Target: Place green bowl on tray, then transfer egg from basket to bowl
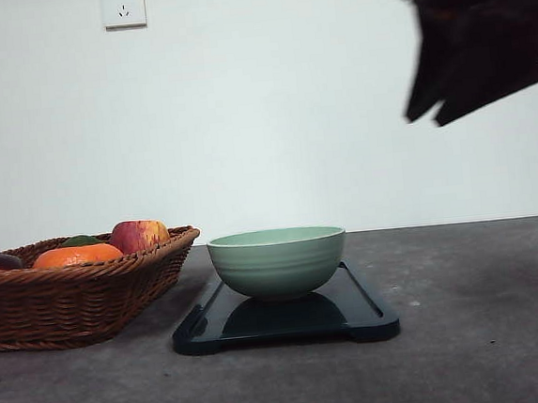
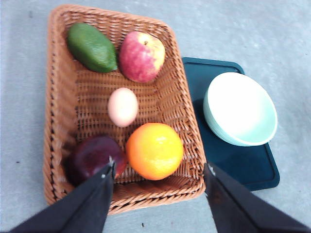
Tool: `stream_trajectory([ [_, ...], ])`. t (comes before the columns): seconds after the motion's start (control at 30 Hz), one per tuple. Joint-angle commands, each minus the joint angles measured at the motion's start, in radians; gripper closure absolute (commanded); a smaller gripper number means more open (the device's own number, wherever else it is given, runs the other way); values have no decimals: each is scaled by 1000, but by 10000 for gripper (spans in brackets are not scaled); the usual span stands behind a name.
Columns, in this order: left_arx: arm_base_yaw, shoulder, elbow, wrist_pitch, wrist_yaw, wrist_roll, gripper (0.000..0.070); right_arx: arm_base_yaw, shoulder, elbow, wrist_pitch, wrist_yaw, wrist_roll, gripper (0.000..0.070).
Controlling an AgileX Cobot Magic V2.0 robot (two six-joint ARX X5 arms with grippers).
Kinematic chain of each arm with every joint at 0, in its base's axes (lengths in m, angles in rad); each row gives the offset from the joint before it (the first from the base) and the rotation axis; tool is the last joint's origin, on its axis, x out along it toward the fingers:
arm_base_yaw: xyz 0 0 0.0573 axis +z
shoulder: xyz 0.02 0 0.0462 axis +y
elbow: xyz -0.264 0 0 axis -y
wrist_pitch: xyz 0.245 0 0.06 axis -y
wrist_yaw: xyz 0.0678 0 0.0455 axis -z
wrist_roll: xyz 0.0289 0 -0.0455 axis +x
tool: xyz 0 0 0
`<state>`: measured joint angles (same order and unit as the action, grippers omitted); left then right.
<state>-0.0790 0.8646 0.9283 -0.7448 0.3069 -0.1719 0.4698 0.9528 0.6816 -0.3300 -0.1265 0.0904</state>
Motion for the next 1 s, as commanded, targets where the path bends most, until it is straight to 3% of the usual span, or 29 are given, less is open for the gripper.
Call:
stream_trajectory([
  [0.0, -4, 5, 20, 7, 5, 14, 348, 5, -74, -20, -17, 6, 7, 486],
  [0.27, -54, 35, 47, -3, 3, -4, 337, 5, -299, -42, -183, 68, 15, 486],
  [0.53, -125, 222, 238, -106, -153, 81, 336, 5, -349, -42, -178, 86, 15, 486],
  [0.67, -133, 361, 361, -167, -163, 102, 250, 5, -339, -42, -179, 102, 15, 487],
  [0.97, -153, 631, 520, -184, -219, 102, 252, 5, -333, -42, -181, 102, 15, 486],
])
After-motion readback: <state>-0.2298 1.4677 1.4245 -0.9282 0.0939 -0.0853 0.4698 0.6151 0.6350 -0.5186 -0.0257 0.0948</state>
